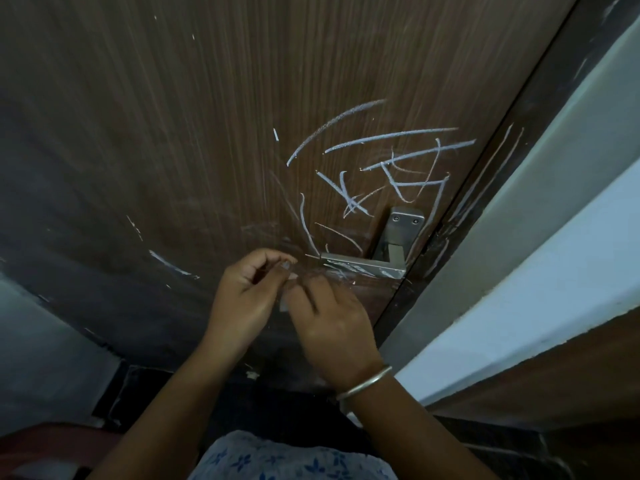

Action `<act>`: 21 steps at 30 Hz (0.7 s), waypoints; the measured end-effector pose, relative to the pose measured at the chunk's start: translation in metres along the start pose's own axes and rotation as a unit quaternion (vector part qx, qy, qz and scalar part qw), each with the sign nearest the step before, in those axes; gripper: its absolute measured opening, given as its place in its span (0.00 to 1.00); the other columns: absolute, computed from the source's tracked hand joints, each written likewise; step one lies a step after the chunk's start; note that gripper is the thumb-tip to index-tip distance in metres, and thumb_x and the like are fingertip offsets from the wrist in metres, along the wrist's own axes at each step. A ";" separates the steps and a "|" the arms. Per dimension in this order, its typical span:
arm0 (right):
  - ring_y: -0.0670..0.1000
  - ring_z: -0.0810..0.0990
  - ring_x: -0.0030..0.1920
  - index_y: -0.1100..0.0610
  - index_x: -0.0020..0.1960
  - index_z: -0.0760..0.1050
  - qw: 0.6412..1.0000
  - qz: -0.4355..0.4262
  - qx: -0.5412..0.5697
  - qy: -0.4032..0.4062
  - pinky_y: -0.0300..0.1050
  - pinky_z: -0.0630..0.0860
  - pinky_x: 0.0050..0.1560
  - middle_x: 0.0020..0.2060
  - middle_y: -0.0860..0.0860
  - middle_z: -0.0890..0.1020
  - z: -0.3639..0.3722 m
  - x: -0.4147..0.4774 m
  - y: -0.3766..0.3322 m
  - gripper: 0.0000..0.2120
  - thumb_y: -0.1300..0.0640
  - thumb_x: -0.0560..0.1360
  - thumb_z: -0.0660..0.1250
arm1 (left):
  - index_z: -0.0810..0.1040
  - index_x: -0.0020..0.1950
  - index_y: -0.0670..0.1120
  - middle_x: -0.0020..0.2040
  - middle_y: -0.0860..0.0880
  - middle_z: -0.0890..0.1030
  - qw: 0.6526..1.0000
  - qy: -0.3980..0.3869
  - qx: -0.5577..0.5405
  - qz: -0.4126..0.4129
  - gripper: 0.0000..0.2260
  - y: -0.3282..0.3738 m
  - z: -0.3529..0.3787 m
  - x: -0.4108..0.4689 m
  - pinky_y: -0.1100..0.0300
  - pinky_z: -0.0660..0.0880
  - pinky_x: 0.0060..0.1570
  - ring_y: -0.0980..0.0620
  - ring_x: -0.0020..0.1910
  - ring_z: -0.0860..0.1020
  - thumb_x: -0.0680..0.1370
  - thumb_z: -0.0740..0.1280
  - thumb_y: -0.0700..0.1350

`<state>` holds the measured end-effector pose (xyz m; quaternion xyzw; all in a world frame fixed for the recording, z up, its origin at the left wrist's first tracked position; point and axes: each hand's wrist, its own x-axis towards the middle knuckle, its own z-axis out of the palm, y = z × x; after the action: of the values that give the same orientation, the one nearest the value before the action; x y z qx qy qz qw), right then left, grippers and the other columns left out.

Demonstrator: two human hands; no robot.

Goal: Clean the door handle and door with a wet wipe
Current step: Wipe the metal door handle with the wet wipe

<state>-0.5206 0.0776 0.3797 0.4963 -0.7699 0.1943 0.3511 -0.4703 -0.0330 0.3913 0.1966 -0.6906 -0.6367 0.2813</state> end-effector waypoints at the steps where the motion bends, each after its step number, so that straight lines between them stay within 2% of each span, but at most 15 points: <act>1: 0.54 0.79 0.35 0.58 0.45 0.81 1.000 0.008 -0.002 0.015 0.45 0.76 0.35 0.38 0.55 0.81 0.000 -0.001 0.003 0.13 0.61 0.79 0.57 | 0.80 0.43 0.48 0.35 0.52 0.82 1.000 0.000 -0.010 -0.006 0.08 0.001 0.001 0.000 0.64 0.76 0.38 0.57 0.36 0.79 0.76 0.64 0.37; 3: 0.54 0.78 0.34 0.59 0.44 0.80 0.999 0.009 0.002 0.033 0.44 0.74 0.35 0.36 0.55 0.80 0.000 -0.002 0.010 0.14 0.61 0.79 0.57 | 0.80 0.44 0.49 0.37 0.52 0.82 0.999 0.000 -0.030 -0.017 0.09 0.000 0.003 0.000 0.61 0.76 0.40 0.56 0.38 0.79 0.75 0.65 0.37; 6: 0.53 0.75 0.33 0.59 0.42 0.78 0.998 0.018 -0.002 0.053 0.42 0.70 0.35 0.34 0.54 0.77 0.003 -0.001 0.014 0.08 0.63 0.77 0.62 | 0.80 0.46 0.51 0.38 0.55 0.83 0.997 0.003 -0.065 -0.033 0.10 0.000 0.012 0.000 0.66 0.76 0.37 0.59 0.39 0.79 0.74 0.66 0.36; 10: 0.53 0.74 0.34 0.60 0.42 0.77 0.996 0.053 0.021 0.063 0.42 0.69 0.36 0.34 0.55 0.76 0.010 -0.001 0.016 0.03 0.65 0.74 0.66 | 0.80 0.47 0.50 0.39 0.52 0.84 0.990 0.013 -0.121 -0.068 0.10 0.000 0.022 0.008 0.65 0.77 0.36 0.56 0.39 0.81 0.73 0.67 0.35; 12: 0.54 0.74 0.35 0.62 0.45 0.77 0.995 0.066 0.046 0.056 0.42 0.69 0.39 0.36 0.56 0.77 0.013 -0.006 0.017 0.02 0.65 0.73 0.66 | 0.80 0.46 0.49 0.40 0.50 0.84 0.991 0.015 -0.113 -0.068 0.10 0.000 0.025 0.012 0.62 0.78 0.38 0.54 0.41 0.82 0.72 0.68 0.34; 14: 0.56 0.75 0.37 0.63 0.47 0.77 0.994 0.076 0.062 0.041 0.44 0.71 0.41 0.37 0.58 0.78 0.015 -0.013 0.013 0.05 0.67 0.71 0.68 | 0.80 0.45 0.49 0.40 0.49 0.84 0.994 0.021 -0.094 -0.059 0.11 -0.002 0.027 0.013 0.58 0.79 0.43 0.52 0.42 0.82 0.72 0.69 0.33; 17: 0.56 0.76 0.38 0.63 0.47 0.78 0.993 0.086 0.072 0.025 0.44 0.72 0.44 0.38 0.58 0.79 0.016 -0.019 0.010 0.07 0.68 0.70 0.70 | 0.81 0.42 0.51 0.41 0.46 0.84 0.999 0.041 -0.029 -0.013 0.12 -0.006 0.030 0.010 0.53 0.78 0.45 0.49 0.43 0.82 0.72 0.69 0.33; 21: 0.55 0.78 0.38 0.63 0.45 0.80 0.985 0.123 0.116 0.036 0.43 0.76 0.42 0.38 0.58 0.80 0.017 -0.018 0.014 0.05 0.69 0.70 0.68 | 0.82 0.43 0.53 0.42 0.50 0.84 0.998 0.048 0.026 0.032 0.13 -0.012 0.030 0.010 0.56 0.78 0.46 0.52 0.44 0.82 0.71 0.69 0.33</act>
<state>-0.5339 0.0840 0.3560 0.4275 -0.7843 0.3415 0.2923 -0.4981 -0.0169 0.3802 0.2119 -0.6984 -0.5992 0.3290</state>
